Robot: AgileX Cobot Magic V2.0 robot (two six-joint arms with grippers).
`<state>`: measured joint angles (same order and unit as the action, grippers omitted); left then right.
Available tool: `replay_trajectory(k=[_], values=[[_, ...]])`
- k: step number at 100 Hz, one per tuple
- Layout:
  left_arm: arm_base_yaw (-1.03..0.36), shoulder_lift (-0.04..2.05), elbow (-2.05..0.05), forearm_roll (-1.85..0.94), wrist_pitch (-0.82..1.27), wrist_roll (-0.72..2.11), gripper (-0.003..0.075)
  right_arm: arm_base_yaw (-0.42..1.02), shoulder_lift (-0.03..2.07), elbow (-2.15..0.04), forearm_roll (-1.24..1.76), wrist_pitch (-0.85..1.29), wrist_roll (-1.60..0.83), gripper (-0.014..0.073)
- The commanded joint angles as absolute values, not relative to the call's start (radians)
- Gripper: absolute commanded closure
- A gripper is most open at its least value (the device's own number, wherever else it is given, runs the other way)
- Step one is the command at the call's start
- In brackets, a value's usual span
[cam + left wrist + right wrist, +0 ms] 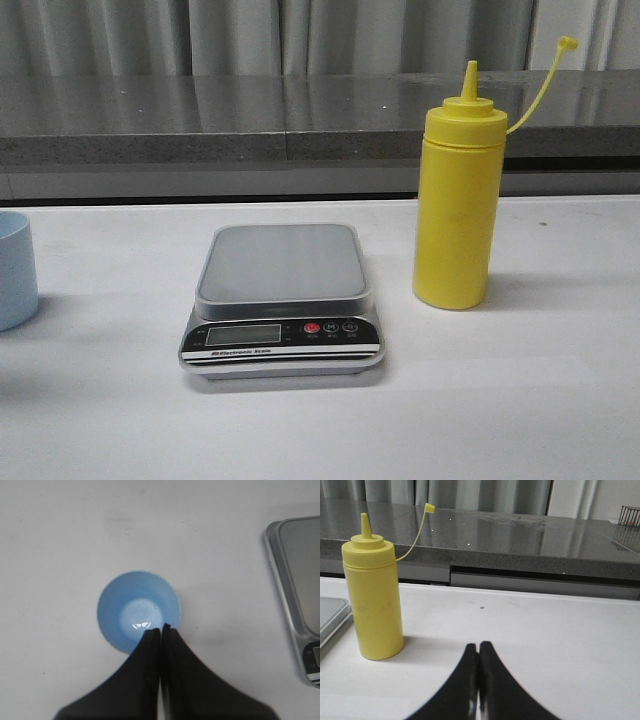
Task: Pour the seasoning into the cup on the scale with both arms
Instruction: 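Move the left gripper down over the light blue cup, then grasp the light blue cup with the left gripper and lift it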
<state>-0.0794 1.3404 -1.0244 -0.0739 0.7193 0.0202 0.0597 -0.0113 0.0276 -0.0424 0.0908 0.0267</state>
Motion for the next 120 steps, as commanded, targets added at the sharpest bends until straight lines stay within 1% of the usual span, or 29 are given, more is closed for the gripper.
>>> replay_trajectory(k=[1, 21, 27, 31, 35, 37, 39, 45, 49, 55, 60, 64, 82, 120], values=[[-0.079, 1.360, -1.075, -0.050, 0.691, 0.009, 0.0740, 0.056, -0.030, 0.005, -0.045, 0.009, 0.022, 0.0661], [-0.051, 1.398, -1.083, -0.048, 0.689, 0.000, 0.0736, 0.056, -0.030, 0.005, -0.045, 0.009, 0.022, 0.0661], [-0.038, 1.398, -1.083, -0.046, 0.688, 0.000, 0.0703, 0.056, -0.030, 0.005, -0.045, 0.009, 0.022, 0.0661], [-0.030, 1.398, -1.083, -0.045, 0.688, 0.000, 0.0665, 0.056, -0.030, 0.005, -0.045, 0.009, 0.022, 0.0661], [-0.024, 1.398, -1.083, -0.043, 0.685, 0.000, 0.0605, 0.056, -0.030, 0.005, -0.045, 0.009, 0.022, 0.0661], [-0.021, 1.398, -1.083, -0.043, 0.685, 0.000, 0.0570, 0.056, -0.030, 0.005, -0.045, 0.009, 0.022, 0.0661], [-0.019, 1.398, -1.083, -0.043, 0.685, 0.000, 0.0520, 0.056, -0.030, 0.005, -0.045, 0.009, 0.022, 0.0661], [-0.017, 1.398, -1.083, -0.043, 0.685, 0.000, 0.0429, 0.056, -0.030, 0.005, -0.045, 0.009, 0.022, 0.0661], [-0.017, 1.398, -1.083, -0.043, 0.685, 0.000, 0.0346, 0.056, -0.030, 0.005, -0.045, 0.009, 0.022, 0.0661], [-0.017, 1.398, -1.083, -0.043, 0.685, 0.000, 0.0272, 0.056, -0.030, 0.005, -0.045, 0.009, 0.022, 0.0661], [-0.017, 1.398, -1.083, -0.043, 0.680, 0.000, 0.0233, 0.056, -0.030, 0.005, -0.045, 0.009, 0.022, 0.0661], [-0.017, 1.400, -1.083, -0.043, 0.672, 0.000, 0.0222, 0.056, -0.030, 0.005, -0.045, 0.009, 0.022, 0.0661], [-0.016, 1.414, -1.083, -0.043, 0.655, 0.000, 0.0223, 0.056, -0.030, 0.005, -0.045, 0.009, 0.022, 0.0661], [0.000, 1.529, -1.083, -0.043, 0.638, 0.000, 0.0223, 0.056, -0.030, 0.005, -0.045, 0.009, 0.022, 0.0661]])
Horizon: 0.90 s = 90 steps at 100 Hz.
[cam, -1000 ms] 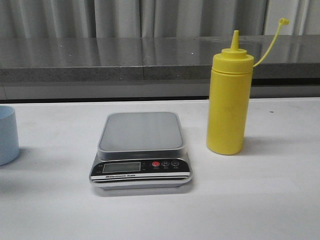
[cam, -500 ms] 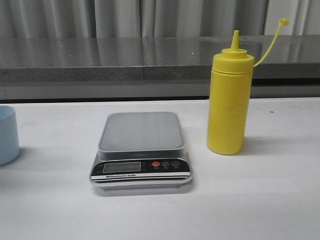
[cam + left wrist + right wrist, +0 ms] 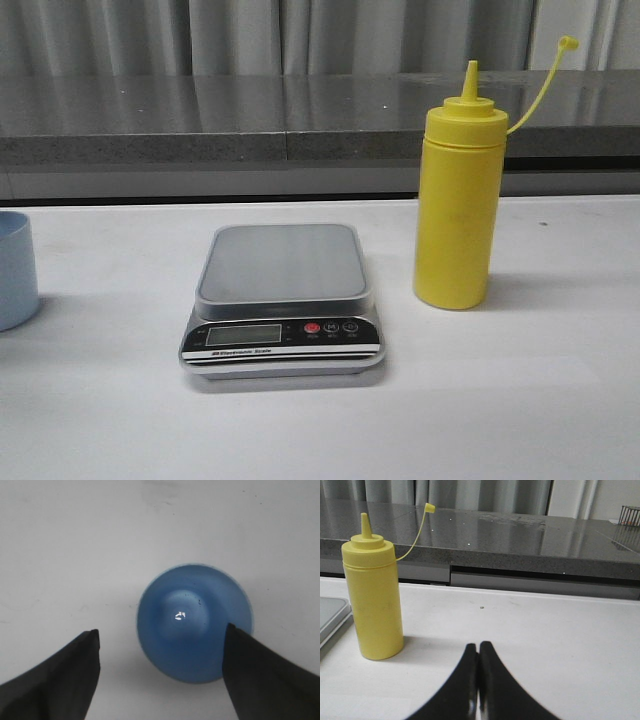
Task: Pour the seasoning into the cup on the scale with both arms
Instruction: 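Grasp the light blue cup with the left gripper and lift it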
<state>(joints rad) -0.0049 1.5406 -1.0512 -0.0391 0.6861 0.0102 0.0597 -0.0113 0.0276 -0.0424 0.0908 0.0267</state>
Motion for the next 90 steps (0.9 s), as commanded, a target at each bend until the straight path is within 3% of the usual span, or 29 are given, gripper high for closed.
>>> replay_trajectory(k=[1, 48, 60, 83, 90], values=[[0.000, 1.531, -1.083, -0.043, 0.638, 0.000, 0.0223, 0.056, -0.030, 0.005, -0.045, 0.009, 0.022, 0.0661], [0.000, 1.639, -1.083, -0.043, 0.616, 0.000, 0.0250, 0.056, -0.030, 0.005, -0.045, 0.009, 0.022, 0.0661], [0.000, 1.639, -1.083, -0.043, 0.603, 0.000, 0.0365, 0.056, -0.030, 0.005, -0.045, 0.009, 0.022, 0.0661], [0.000, 1.639, -1.083, -0.043, 0.592, 0.000, 0.0721, 0.056, -0.030, 0.005, -0.045, 0.009, 0.022, 0.0661], [0.000, 1.639, -1.083, -0.043, 0.588, 0.000, 0.0740, 0.056, -0.030, 0.005, -0.045, 0.009, 0.022, 0.0661]])
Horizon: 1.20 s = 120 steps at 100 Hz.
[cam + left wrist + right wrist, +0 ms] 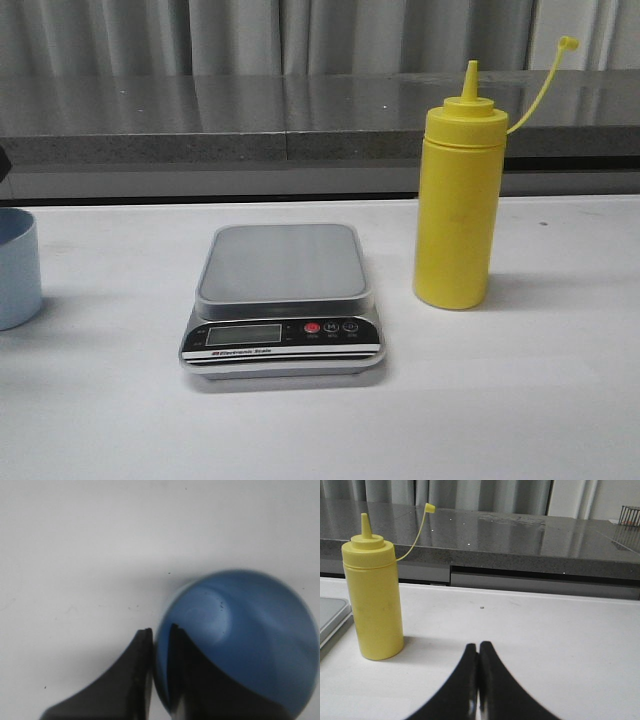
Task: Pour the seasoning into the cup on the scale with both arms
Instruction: 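Grasp the light blue cup with the left gripper and lift it, then carry the cup over the scale and lower it onto the platform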
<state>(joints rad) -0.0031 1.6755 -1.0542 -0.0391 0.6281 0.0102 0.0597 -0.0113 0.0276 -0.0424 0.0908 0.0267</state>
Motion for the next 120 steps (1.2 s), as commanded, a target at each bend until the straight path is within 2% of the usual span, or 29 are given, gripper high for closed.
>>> replay_trajectory(k=[1, 25, 52, 74, 120], values=[[0.000, 1.639, -1.083, -0.043, 0.589, 0.000, 0.0740, 0.056, -0.030, 0.005, -0.045, 0.009, 0.022, 0.0661], [0.000, 1.632, -1.109, -0.047, 0.617, 0.000, 0.0740, 0.056, -0.030, 0.005, -0.045, 0.009, 0.022, 0.0661], [-0.001, 1.606, -1.262, -0.119, 0.777, 0.018, 0.0740, 0.056, -0.030, 0.005, -0.045, 0.009, 0.022, 0.0661], [-0.013, 1.608, -1.390, -0.284, 0.921, 0.103, 0.0740, 0.056, -0.030, 0.005, -0.045, 0.009, 0.022, 0.0661], [-0.259, 1.719, -1.542, -0.299, 0.932, 0.110, 0.0740, 0.056, -0.030, 0.005, -0.045, 0.009, 0.022, 0.0661]])
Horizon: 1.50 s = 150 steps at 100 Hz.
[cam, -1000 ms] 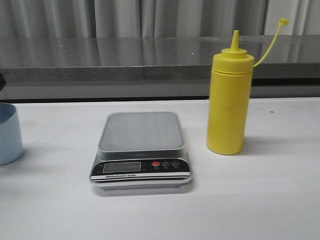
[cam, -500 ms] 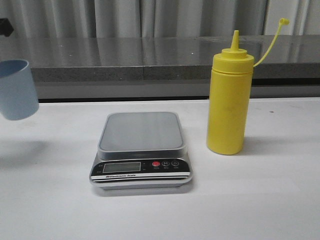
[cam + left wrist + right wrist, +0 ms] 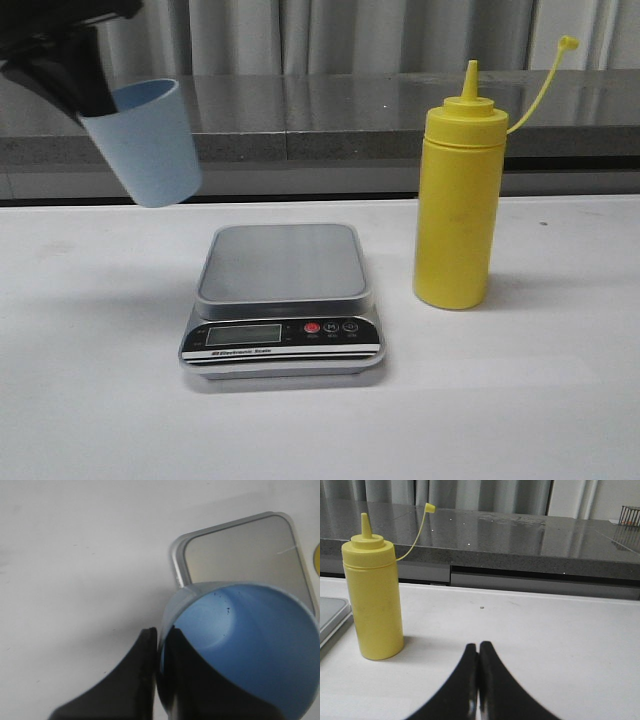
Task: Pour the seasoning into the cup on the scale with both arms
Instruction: 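Carry the cup over the scale and lower it onto the platform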
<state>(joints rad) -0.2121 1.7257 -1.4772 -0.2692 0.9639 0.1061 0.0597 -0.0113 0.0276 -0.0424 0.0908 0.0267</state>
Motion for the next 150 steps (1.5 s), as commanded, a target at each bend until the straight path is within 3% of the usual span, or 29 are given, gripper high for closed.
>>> replay_trajectory(k=[1, 53, 141, 150], values=[[-0.266, 1.726, -1.546, -0.299, 0.932, 0.110, 0.0740, 0.056, -0.030, 0.005, -0.045, 0.009, 0.022, 0.0661], [-0.396, 1.964, -1.826, -0.298, 1.060, 0.109, 0.0740, 0.056, -0.030, 0.005, -0.045, 0.009, 0.022, 0.0661], [-0.448, 1.998, -1.826, -0.177, 1.083, 0.111, 0.0739, 0.056, -0.030, 0.005, -0.045, 0.009, 0.022, 0.0661], [-0.448, 1.998, -1.826, -0.177, 1.083, 0.115, 0.0708, 0.056, -0.030, 0.005, -0.045, 0.009, 0.022, 0.0661]])
